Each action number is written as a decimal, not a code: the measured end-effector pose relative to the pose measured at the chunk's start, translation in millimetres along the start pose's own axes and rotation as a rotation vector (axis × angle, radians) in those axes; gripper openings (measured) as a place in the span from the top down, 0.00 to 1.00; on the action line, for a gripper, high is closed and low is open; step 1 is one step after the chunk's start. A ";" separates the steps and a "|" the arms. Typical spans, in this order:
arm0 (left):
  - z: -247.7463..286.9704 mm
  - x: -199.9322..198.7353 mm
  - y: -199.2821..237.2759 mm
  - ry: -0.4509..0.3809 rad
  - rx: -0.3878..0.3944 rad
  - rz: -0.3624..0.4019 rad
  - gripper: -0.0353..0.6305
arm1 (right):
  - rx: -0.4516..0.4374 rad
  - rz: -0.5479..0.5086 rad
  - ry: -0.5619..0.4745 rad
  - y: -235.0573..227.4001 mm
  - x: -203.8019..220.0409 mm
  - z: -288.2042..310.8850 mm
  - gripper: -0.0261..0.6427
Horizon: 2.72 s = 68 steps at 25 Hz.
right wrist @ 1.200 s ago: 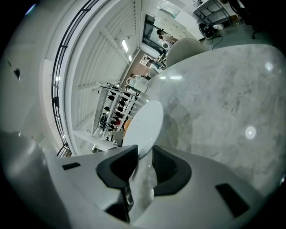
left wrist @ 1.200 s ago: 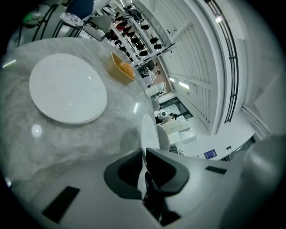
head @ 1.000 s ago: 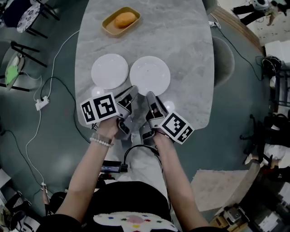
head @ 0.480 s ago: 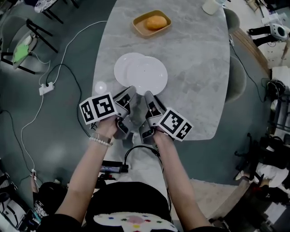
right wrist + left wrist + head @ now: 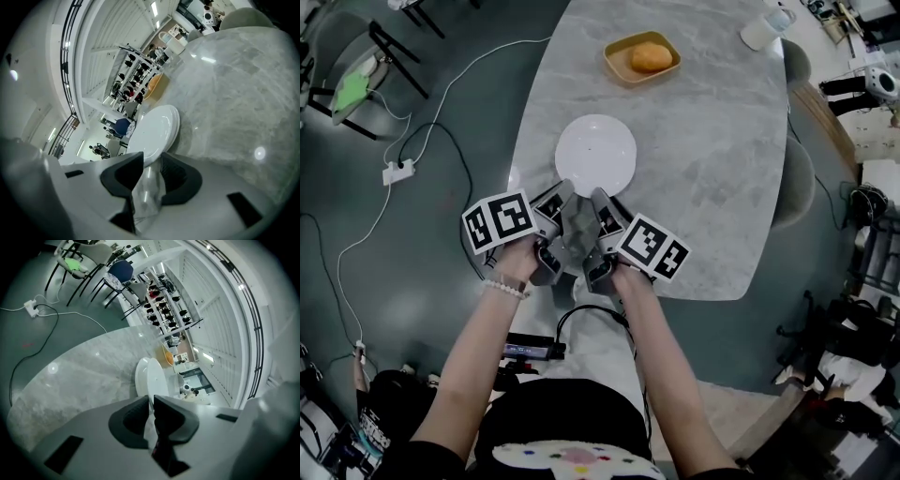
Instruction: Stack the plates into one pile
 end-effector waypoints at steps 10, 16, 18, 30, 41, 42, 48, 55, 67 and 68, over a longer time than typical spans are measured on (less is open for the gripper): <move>4.8 -1.4 4.7 0.025 -0.043 0.053 0.87 | 0.097 -0.091 0.052 -0.6 -0.1 3.5 0.73; 11.8 -10.7 5.9 -0.001 -0.088 0.078 0.88 | 0.165 -0.156 0.059 -2.7 -8.7 0.0 0.73; 14.7 -13.9 5.2 -0.004 -0.093 0.087 0.88 | 0.166 -0.152 0.049 -4.1 -10.4 -2.9 0.73; 20.0 -20.0 -6.6 -0.005 -0.119 0.195 0.86 | 0.170 -0.233 0.022 -7.3 -8.5 -32.6 0.73; 2.3 -18.5 -15.1 0.063 -0.081 0.402 0.59 | 0.144 -0.402 0.012 19.7 -10.9 -45.2 0.73; -2.6 -19.6 -17.3 0.054 -0.084 0.426 0.60 | 0.143 -0.429 0.009 24.5 -11.5 -47.7 0.74; -37.4 -29.8 -53.4 -0.056 -0.079 0.651 0.79 | 0.138 -0.560 -0.059 55.7 -20.7 -69.7 0.84; -83.0 -37.1 -99.1 -0.171 -0.033 0.886 0.93 | 0.110 -0.696 -0.155 91.7 -28.2 -99.4 0.95; -153.0 -26.3 -139.5 -0.266 0.055 1.040 0.93 | 0.057 -0.899 -0.226 139.0 -29.4 -142.1 0.95; -157.3 -24.3 -140.6 -0.270 0.056 1.042 0.93 | 0.054 -0.908 -0.231 141.9 -29.1 -145.2 0.95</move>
Point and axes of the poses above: the fingertips, and each gripper's own axes: z forward along the fingers, y to its left, x out of its underside, the point moved 8 cm from there along -z, backward along the fingers, and after that the axes turned 8 degrees about -x, right-handed, at the moved point
